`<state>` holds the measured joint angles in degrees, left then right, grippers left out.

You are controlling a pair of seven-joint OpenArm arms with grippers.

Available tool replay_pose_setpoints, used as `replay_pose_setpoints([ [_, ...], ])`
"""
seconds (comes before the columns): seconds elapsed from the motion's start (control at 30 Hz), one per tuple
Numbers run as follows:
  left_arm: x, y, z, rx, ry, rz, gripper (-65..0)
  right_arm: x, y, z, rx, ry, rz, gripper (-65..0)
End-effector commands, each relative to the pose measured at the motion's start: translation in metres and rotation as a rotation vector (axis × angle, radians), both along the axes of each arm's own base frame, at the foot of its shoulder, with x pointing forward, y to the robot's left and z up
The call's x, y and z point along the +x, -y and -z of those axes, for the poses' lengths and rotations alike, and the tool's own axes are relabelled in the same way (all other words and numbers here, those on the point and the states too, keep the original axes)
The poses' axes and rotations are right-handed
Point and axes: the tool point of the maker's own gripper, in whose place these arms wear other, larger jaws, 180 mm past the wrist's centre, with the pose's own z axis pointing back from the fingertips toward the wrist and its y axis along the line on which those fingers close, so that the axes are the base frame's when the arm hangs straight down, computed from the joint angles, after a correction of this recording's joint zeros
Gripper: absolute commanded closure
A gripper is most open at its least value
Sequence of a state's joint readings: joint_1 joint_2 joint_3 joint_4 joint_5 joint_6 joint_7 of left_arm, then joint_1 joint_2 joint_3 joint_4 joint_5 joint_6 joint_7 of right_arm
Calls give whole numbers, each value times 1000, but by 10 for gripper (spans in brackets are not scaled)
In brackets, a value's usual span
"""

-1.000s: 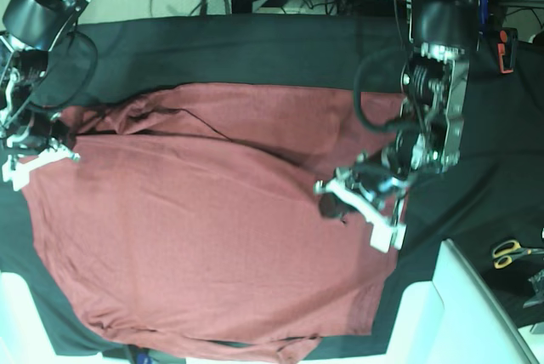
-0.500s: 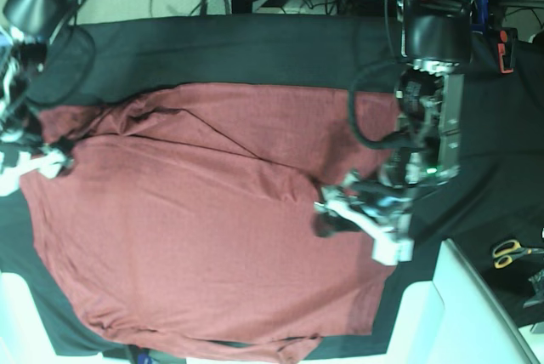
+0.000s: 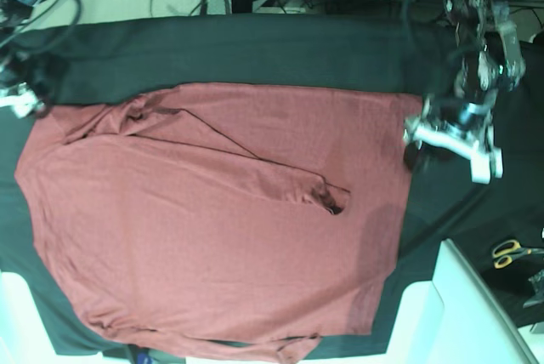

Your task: Fold the T-shirt properly

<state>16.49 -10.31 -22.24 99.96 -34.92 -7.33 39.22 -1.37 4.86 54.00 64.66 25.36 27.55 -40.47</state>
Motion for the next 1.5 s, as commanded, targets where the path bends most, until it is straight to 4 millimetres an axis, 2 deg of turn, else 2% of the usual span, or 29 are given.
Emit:
replay_pose_setpoints([
  [0.0,-4,1,-4,-3,17,7,-388,7,8,-5,-14,9,-2,-417],
  [0.07,-17,0,5,-2,-16,6,-388,4,3,3,14,-5,0,-417],
  [0.2,-41,1,20,-3,-79,10,-388,13,-13,9,61,16,-48,-417],
  [0.43,-68,23,45,-39,-126,169,-388,19,-16,11,82,17,-59,-417],
  [0.5,-72,23,52,-49,-141,170,-388,20,-17,11,82,18,-60,-417],
  [0.6,-77,21,59,-57,-164,161,-388,24,-28,12,83,5,-115,-417],
  [0.77,-77,21,59,-58,-164,159,-388,27,-36,13,83,1,-144,-408],
  [0.9,-81,5,60,-65,-158,83,-388,27,-35,13,82,3,-139,-272],
  [1.03,-90,-27,59,-64,-149,-49,-388,27,-34,13,81,3,-139,-122],
  [1.13,-97,-34,65,-68,-169,-74,-398,27,-35,13,81,1,-144,0],
  [1.2,-101,-34,71,-79,-184,-80,-410,27,-35,13,81,-1,-145,-8],
  [1.27,-104,-33,77,-91,-199,-84,-494,27,-35,13,81,-1,-145,-6],
  [1.33,-106,-27,81,-105,-199,-53,-624,27,-35,13,81,-1,-145,-6],
  [1.37,-107,-23,82,-112,-197,-32,-650,27,-35,13,81,-1,-145,-6],
  [1.47,-107,-17,84,-125,-186,13,-650,25,-35,14,81,-4,-145,-6],
])
